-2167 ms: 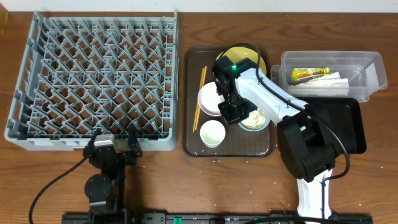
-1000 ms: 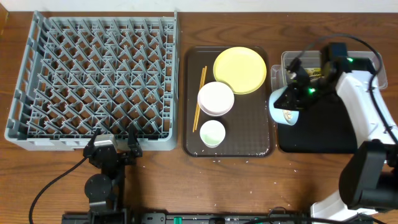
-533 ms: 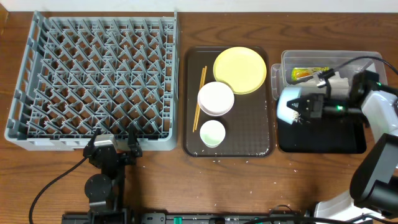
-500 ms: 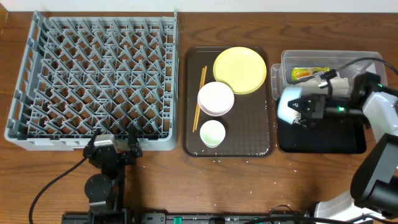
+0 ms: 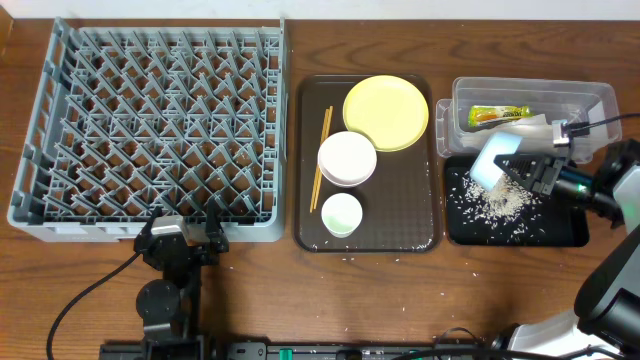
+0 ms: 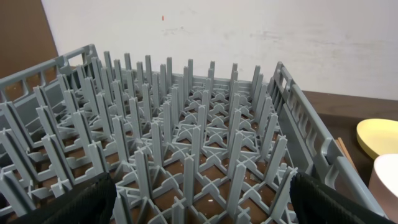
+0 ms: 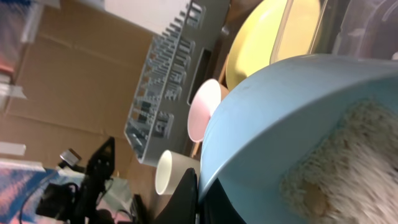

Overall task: Sort waste into correct bins and load items into the dishwasher
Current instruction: 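Carry the blue bowl over the black tray and tip out the rice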

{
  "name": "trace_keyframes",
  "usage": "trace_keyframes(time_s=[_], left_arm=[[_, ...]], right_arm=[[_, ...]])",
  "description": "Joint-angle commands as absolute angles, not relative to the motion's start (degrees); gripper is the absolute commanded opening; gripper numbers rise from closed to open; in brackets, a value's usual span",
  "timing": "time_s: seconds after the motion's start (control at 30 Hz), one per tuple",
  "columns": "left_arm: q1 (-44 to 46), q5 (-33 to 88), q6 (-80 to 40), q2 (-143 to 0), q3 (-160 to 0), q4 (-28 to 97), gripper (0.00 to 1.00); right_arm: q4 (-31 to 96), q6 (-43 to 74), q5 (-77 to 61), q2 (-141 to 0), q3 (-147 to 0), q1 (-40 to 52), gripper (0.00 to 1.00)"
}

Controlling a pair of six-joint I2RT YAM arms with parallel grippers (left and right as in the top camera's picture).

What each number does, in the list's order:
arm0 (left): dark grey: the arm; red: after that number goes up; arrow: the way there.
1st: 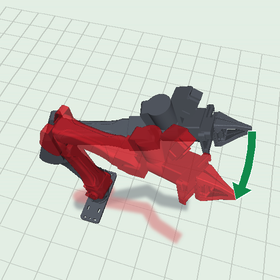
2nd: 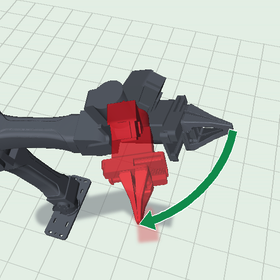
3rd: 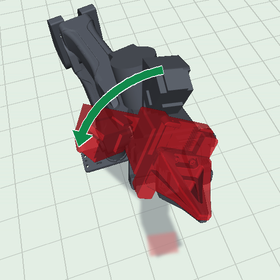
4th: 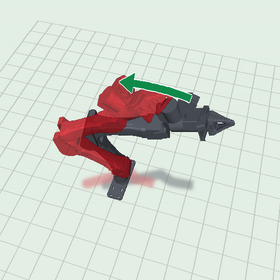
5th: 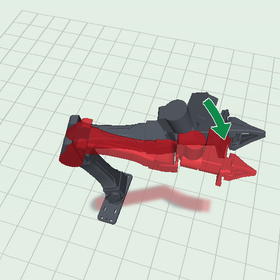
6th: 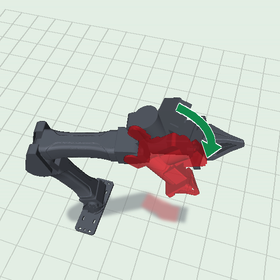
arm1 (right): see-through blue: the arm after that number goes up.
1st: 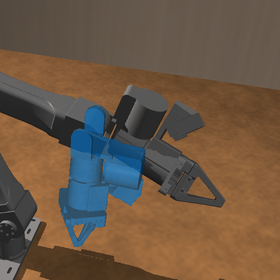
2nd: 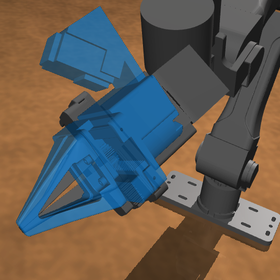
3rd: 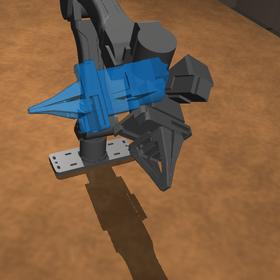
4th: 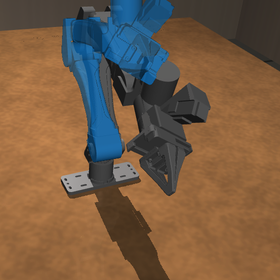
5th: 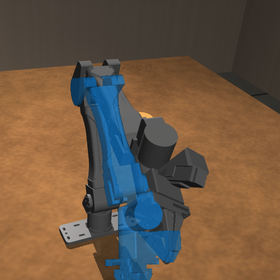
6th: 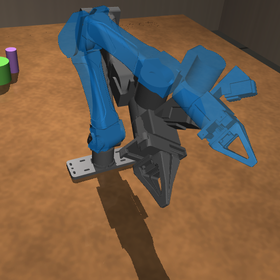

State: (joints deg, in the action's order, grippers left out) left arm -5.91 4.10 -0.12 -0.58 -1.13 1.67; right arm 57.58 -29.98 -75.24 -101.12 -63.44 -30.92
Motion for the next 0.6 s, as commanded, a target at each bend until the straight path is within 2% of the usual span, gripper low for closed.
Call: trace_keyframes(time_s=[0.0, 0.57], left_arm=[[-6.2, 4.9, 0.2, -0.3, -0.2, 3.8, 0.91], [-6.2, 4.9, 0.2, -0.3, -0.2, 3.8, 0.9]], right_arm=[[57.5, -27.7, -80.1, -99.7, -63.2, -32.2, 0.01], [57.4, -7.0, -80.9, -99.7, -63.2, -35.6, 0.01]])
